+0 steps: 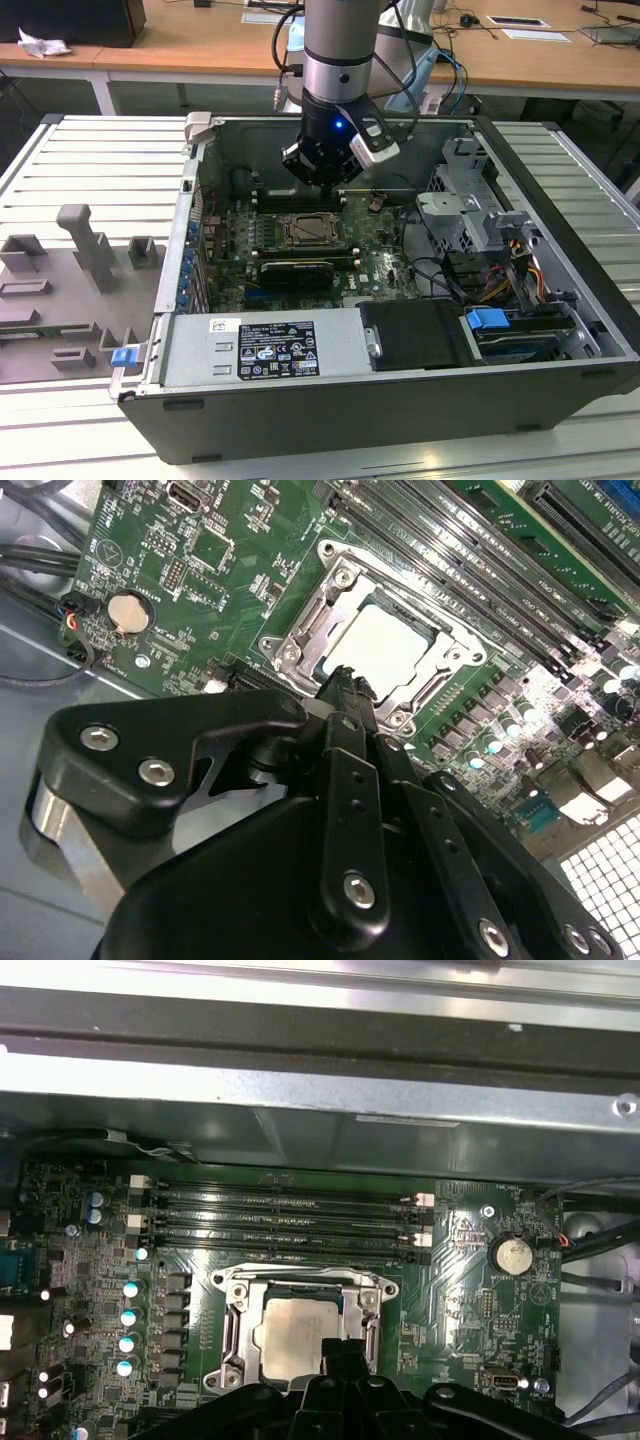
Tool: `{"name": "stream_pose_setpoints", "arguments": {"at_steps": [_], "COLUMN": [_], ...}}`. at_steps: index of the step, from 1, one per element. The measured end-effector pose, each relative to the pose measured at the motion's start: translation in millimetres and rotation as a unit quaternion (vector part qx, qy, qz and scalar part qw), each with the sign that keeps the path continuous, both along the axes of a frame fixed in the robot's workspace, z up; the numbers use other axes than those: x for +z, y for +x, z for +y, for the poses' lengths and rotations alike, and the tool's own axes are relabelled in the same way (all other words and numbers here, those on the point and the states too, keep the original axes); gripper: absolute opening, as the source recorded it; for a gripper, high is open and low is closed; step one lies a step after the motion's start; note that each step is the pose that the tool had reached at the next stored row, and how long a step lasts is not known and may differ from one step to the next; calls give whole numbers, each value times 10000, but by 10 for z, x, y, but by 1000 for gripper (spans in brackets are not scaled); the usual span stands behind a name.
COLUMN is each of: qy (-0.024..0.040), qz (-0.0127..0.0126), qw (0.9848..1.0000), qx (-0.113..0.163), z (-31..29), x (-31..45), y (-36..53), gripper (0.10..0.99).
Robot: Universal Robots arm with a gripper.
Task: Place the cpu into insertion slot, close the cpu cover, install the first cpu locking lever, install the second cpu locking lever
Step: 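Install the second cpu locking lever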
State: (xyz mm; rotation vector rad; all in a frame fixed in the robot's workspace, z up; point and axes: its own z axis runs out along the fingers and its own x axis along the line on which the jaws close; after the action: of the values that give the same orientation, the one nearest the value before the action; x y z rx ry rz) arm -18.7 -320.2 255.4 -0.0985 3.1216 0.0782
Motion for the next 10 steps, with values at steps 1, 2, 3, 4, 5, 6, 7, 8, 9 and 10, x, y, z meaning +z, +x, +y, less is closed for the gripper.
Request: {"name": "stream_pose_setpoints", "arguments": {"at_steps": [1,2,3,4,5,6,7,8,9,10], "qy": [-1,-1,-1,-1,-1,-1,-1,-1,-1,-1], "qz": [0,0,0,0,0,0,0,0,0,0], "qw": [10000,10000,10000,10000,10000,10000,10000,10000,10000,10000], "qx": [0,-1,-1,-1,-1,-1,-1,-1,-1,-1], "z": [-6,-16,-34,-44,-52,-64,-73,-82,-93,-105], "x": [0,0,0,0,0,0,0,0,0,0], "y": [0,0,0,-1,0,0,-1,0,-1,-1], "gripper": [106,106,106,106,106,106,106,106,106,106]}}
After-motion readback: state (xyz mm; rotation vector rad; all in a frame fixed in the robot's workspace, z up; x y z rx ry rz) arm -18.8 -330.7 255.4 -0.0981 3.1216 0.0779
